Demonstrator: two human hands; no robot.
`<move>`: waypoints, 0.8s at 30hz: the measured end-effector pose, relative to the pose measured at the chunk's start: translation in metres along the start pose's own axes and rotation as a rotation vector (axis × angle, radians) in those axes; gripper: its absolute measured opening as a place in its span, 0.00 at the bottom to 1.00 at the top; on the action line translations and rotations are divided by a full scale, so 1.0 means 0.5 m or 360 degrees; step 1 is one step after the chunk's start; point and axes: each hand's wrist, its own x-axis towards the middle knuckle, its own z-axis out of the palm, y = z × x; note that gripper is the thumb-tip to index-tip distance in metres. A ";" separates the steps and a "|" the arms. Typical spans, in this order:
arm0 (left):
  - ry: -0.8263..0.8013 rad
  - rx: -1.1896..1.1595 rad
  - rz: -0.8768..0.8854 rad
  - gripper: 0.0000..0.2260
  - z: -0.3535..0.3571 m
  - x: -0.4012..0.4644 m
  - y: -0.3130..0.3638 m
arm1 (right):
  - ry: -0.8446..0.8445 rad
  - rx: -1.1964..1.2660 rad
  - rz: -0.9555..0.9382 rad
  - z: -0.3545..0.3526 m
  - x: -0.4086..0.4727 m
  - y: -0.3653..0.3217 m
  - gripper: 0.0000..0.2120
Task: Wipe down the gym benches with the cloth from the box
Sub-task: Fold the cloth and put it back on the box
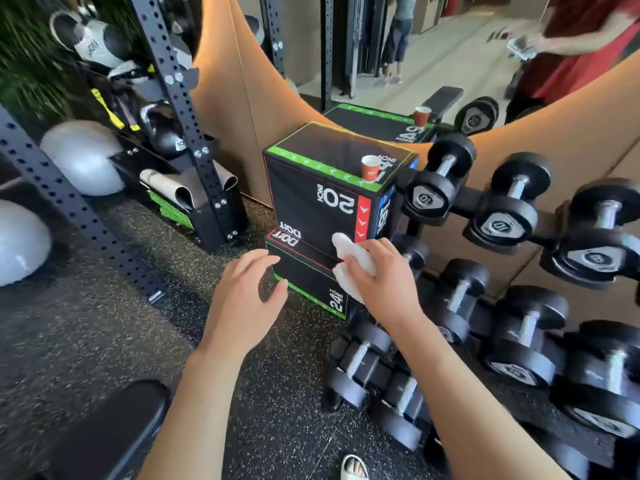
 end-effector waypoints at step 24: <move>-0.0290 -0.0130 0.0263 0.18 0.116 0.769 -0.306 | 0.0172 0.0003 0.0236 0.353 0.690 0.047 0.10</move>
